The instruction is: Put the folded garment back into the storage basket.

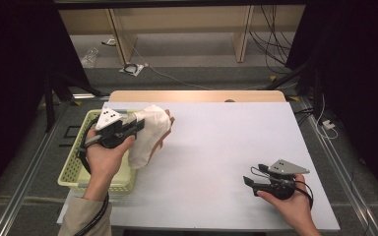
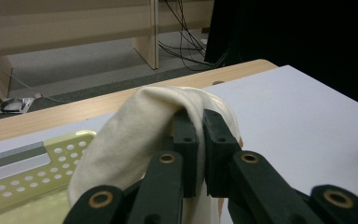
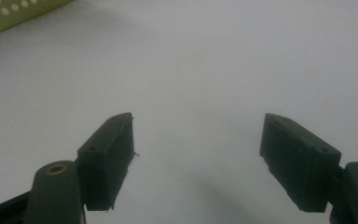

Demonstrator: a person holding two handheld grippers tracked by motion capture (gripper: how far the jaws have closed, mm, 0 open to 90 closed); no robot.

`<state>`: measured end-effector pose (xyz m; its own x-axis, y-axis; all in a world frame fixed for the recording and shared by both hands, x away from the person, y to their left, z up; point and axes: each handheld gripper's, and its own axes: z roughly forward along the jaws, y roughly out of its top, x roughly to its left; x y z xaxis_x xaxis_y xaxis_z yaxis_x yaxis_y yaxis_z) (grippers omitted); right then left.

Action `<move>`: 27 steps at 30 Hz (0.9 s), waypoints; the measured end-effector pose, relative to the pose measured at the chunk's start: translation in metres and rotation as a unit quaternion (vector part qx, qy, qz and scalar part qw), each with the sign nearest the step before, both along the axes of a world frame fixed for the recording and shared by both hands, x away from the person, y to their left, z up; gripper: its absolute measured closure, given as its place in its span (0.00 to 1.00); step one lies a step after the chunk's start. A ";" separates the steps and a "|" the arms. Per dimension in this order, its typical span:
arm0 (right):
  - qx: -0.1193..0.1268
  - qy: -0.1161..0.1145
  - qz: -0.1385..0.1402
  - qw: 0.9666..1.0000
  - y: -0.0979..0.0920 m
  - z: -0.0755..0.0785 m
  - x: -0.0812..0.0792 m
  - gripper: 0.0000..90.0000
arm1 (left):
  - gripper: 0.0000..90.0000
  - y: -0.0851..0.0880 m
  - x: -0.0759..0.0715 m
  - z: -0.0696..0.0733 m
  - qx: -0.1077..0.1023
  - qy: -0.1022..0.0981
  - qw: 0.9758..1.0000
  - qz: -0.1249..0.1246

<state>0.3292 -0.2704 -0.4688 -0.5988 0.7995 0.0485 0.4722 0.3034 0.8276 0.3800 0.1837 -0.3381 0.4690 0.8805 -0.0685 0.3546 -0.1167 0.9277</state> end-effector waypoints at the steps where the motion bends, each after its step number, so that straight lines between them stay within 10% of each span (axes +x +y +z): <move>1: 0.000 0.000 0.000 1.000 0.000 0.000 0.000 0.30 | 0.94 0.001 0.000 0.000 0.000 -0.001 1.000 0.001; 27: 0.001 0.000 0.000 1.000 0.000 0.000 0.000 0.30 | 0.94 0.017 0.000 0.005 -0.005 -0.007 1.000 0.022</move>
<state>0.3292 -0.2701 -0.4689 -0.5987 0.7994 0.0504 0.4729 0.3020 0.8278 0.3802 0.2003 -0.3331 0.4312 0.8994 -0.0720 0.3469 -0.0916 0.9334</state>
